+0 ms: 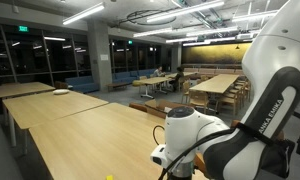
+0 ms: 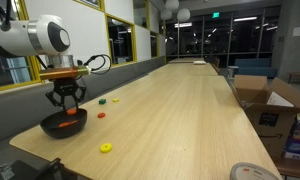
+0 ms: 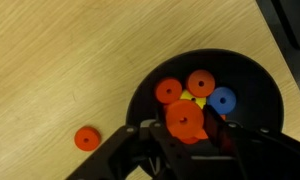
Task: Put the objects on the right of the table in the black bowl
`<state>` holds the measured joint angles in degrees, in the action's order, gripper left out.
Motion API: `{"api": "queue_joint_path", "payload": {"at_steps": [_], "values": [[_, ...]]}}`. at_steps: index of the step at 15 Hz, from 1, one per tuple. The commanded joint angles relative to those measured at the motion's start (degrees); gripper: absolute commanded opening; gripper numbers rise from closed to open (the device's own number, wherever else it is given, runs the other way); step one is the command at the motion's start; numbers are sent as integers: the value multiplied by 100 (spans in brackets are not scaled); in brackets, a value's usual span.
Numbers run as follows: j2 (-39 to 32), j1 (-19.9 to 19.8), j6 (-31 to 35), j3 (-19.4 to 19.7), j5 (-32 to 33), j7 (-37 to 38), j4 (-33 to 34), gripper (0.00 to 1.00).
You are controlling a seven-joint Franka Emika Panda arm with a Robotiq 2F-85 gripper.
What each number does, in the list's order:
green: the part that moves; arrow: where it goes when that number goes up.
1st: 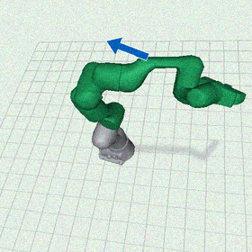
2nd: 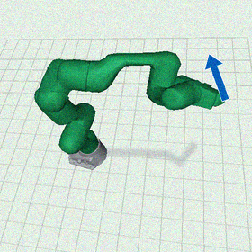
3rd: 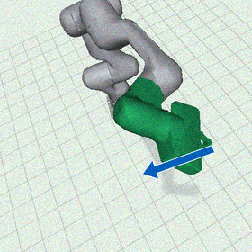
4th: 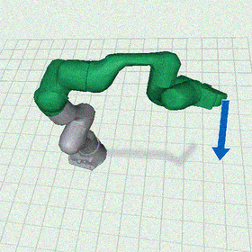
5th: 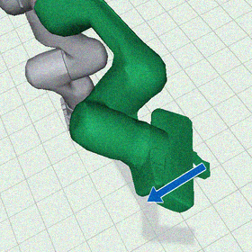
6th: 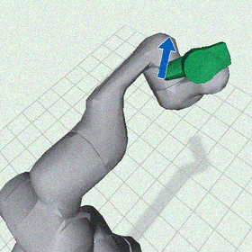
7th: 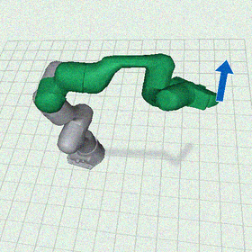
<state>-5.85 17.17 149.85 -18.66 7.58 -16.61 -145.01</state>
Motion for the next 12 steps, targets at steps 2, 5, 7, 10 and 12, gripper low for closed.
{"api": "queue_joint_path", "payload": {"at_steps": [2,5,7,10,12], "values": [[-47,70,-167,-127,-47,-131,159,44],[-47,29,-165,-126,-100,-181,172,70],[54,-65,-177,-29,-106,-138,117,85],[315,-288,-95,178,-230,-39,-66,100],[565,-462,-22,405,-241,201,-236,100]]}}
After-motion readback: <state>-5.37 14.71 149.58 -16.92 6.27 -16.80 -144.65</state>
